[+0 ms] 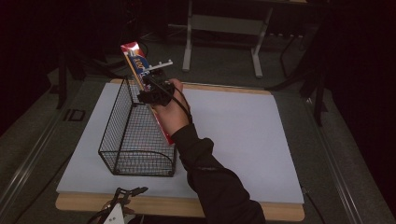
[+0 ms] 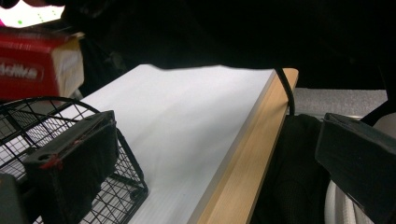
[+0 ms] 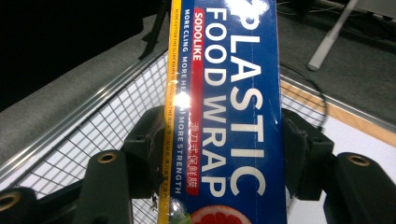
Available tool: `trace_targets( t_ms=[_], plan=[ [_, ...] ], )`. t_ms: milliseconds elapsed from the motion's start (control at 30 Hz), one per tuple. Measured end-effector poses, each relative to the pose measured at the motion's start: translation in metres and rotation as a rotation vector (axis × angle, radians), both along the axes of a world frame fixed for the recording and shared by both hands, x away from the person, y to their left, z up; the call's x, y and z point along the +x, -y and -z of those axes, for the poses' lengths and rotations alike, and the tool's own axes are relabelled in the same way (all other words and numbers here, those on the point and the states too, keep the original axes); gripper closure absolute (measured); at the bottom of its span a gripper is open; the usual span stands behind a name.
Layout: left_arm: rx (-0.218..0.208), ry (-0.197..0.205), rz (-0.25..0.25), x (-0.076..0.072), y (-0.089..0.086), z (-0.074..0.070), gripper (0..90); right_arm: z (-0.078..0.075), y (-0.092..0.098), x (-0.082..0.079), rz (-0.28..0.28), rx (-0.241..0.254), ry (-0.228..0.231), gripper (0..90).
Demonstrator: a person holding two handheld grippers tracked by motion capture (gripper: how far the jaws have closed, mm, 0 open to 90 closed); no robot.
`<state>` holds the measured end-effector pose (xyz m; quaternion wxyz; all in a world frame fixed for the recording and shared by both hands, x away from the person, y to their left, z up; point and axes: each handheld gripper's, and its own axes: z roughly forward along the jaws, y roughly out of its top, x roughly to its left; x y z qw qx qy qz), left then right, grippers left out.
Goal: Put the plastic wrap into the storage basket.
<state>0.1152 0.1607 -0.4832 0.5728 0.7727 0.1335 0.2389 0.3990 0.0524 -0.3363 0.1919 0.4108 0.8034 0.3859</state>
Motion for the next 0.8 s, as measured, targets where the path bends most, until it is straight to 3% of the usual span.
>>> trace_targets(
  t_ms=[400, 667, 800],
  plan=[
    [0.005, 0.003, 0.001, -0.001, 0.0, 0.0, 0.1, 0.037, -0.024, 0.007, -0.013, 0.02, -0.053, 39.6],
    [0.008, 0.005, 0.004, -0.001, 0.0, 0.0, 0.1, 0.065, -0.032, 0.011, -0.021, -0.001, -0.103, 39.5],
    [0.009, 0.002, 0.005, -0.001, 0.0, 0.0, 0.1, 0.071, -0.031, 0.012, -0.019, -0.015, -0.098, 39.5]
  ],
)
